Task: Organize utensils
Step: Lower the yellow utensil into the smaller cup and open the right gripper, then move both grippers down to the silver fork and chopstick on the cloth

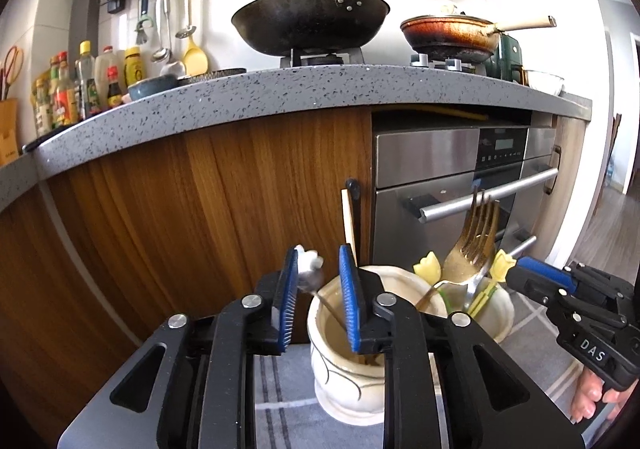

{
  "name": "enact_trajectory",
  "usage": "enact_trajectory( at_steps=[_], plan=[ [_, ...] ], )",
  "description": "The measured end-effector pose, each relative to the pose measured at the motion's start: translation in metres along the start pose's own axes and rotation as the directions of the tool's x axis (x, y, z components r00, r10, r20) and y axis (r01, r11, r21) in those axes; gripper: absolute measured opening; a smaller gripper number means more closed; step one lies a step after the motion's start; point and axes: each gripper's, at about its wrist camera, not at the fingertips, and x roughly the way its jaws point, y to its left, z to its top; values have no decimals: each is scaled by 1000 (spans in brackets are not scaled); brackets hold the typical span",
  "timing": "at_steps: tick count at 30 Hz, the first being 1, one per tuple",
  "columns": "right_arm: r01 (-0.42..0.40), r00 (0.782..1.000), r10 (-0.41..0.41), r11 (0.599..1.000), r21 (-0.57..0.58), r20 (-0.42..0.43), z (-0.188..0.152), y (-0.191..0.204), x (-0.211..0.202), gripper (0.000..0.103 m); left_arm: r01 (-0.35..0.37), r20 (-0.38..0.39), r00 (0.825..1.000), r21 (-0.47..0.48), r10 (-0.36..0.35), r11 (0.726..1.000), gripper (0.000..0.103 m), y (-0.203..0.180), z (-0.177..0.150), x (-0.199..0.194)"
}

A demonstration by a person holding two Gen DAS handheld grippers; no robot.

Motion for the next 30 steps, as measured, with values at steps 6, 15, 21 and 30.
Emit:
enact_trajectory(
  at_steps=[6,15,21,30],
  plan=[
    [42,998,-40,998,43,-44,4,1,-26,63,-4,18,1000,-11,4,1000,53,5,0,-29],
    [97,990,-94,995,24,-102,-10,13,-75,90,8,28,1000,-23,-8,1000,86,-2,-23,-70],
    [118,986,-113,992,39,-123,-26,16,-93,97,66,-29,997,-52,-67,997,89,-18,-51,-75],
    [179,965,-134,965,191,-225,-63,-26,-77,97,128,-139,982,-29,-130,991,90,-50,-98,-49]
  ],
)
